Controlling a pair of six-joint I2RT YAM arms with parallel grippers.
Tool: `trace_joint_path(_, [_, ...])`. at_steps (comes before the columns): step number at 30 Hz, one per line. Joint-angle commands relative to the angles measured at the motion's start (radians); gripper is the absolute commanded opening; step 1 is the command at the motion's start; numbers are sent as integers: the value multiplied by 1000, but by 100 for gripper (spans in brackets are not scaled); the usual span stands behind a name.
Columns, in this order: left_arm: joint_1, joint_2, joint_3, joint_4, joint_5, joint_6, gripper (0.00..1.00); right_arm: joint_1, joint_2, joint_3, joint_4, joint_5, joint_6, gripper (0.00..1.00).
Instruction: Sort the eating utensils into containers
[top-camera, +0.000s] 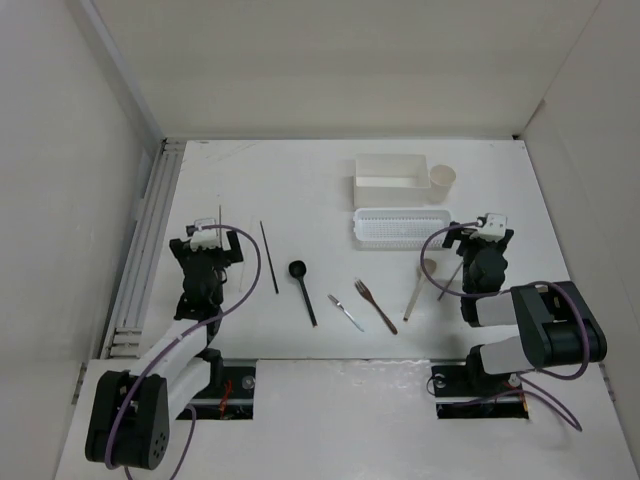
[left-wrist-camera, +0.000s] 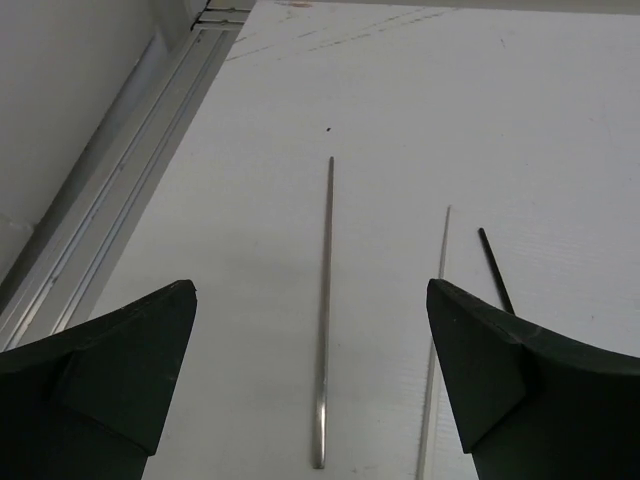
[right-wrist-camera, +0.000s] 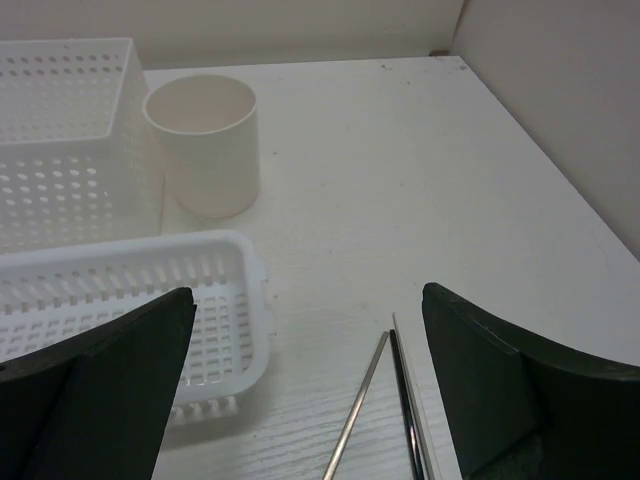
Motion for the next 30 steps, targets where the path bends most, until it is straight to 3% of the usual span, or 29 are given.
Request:
trace_joint_path(1, [1,-3,11,39,71,39,100,6,-8,27,179,6,1,100])
trace_joint_path(8, [1,-3,30,-57,480,240,100,38,-17,87,83,58,-9,100])
trace_joint_path(11, [1,-3,30,-67,516,267,100,67,-129,133,-29,90,-29,100])
trace_joint_path(12, [1,-3,43,-80,477,242,100,116,-201,180,-319,262,-19,100])
trace_joint_path(14, [1,6,129,-135,403,196,100,107,-363,396,-606,306,-70,100])
trace_joint_path(16, [1,15,215,-227,322,234,100,107,-405,607,-849,340,-213,100])
trace_joint_path(18, [1,27,318,-260,282,279,100,98,-389,768,-1015,482,-270,100])
trace_joint_path(19, [1,37,344,-286,271,303,100,49,-370,860,-1277,526,-223,100])
trace_joint_path(20, [1,37,396,-313,271,317,100,3,-349,1082,-1465,424,-153,100])
trace_joint_path(22, [1,72,465,-454,288,317,100,-102,-242,1262,-1748,167,-31,100])
trace_joint_path(23, [1,83,499,-505,342,317,100,-189,-200,1350,-1915,-97,-31,100])
trace_joint_path(24, [1,93,545,-546,376,302,100,-224,-154,1379,-1985,-196,-31,100])
trace_joint_path(26, [1,103,545,-585,451,264,100,-297,-13,1393,-2121,-379,0,91])
trace_joint_path(27, [1,103,528,-576,466,242,100,-321,27,1381,-2146,-426,18,84])
trace_joint_path(28, [1,94,515,-564,466,198,100,-344,82,1359,-2146,-478,52,62])
trace_joint_path(30, [1,72,485,-528,466,158,100,-379,93,1252,-2099,-566,99,31])
